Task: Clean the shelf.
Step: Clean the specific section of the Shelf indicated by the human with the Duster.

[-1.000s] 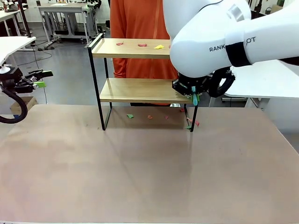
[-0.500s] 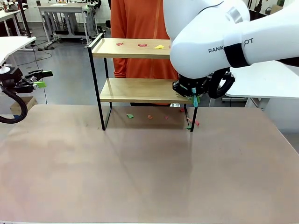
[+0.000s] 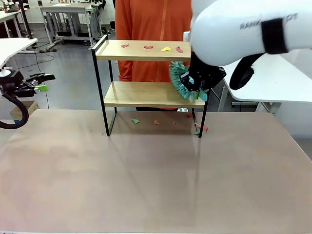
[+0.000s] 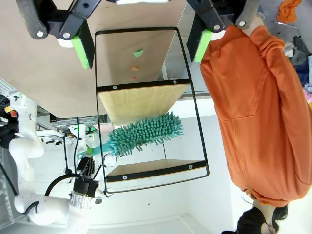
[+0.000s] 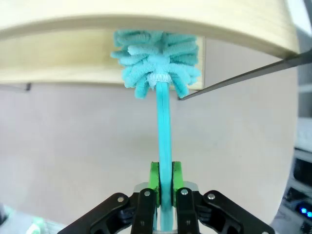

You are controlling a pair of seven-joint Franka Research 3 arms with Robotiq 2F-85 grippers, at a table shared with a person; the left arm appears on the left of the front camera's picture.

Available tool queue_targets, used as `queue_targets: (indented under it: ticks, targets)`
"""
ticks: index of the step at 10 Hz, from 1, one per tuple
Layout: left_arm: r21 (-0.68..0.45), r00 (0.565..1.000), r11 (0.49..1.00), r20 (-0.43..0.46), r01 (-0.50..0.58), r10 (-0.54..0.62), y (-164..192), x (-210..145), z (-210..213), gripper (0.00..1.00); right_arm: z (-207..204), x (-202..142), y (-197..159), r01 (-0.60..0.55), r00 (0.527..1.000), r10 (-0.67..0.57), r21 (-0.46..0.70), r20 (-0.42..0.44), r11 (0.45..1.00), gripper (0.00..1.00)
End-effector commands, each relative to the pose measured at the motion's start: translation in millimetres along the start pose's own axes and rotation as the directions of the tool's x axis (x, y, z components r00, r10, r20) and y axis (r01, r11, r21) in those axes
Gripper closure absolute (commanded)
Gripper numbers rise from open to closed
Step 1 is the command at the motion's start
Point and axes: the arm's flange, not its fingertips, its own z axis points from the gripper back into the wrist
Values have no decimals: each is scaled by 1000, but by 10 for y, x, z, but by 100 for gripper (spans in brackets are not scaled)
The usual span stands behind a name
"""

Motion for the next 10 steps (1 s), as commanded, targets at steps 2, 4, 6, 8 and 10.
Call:
queue_targets:
  ticks: [2, 4, 6, 8, 10]
  targets:
    - [-1, 1000, 1000, -3, 16, -16, -9, 25, -8, 0, 120, -279, -396, -195, 977, 207, 170, -54, 966, 87]
    - [-1, 1000, 1000, -3, 16, -16, -9, 25, -8, 0, 336, -398, -652, -330, 936, 348, 212, -52, 920, 87]
    - [-1, 1000, 1000, -3, 16, -16, -9, 25, -8, 0, 641, -546, -924, -469, 875, 484, 217, -18, 856, 87]
    - [-1, 1000, 1000, -3, 16, -16, -9, 25, -8, 0, 803, -714, -1093, -616, 765, 643, 244, -44, 749, 87]
    - [-1, 1000, 1000, -3, 16, -16, -9, 25, -8, 0, 819, -874, -1215, -741, 625, 775, 240, -94, 627, 87]
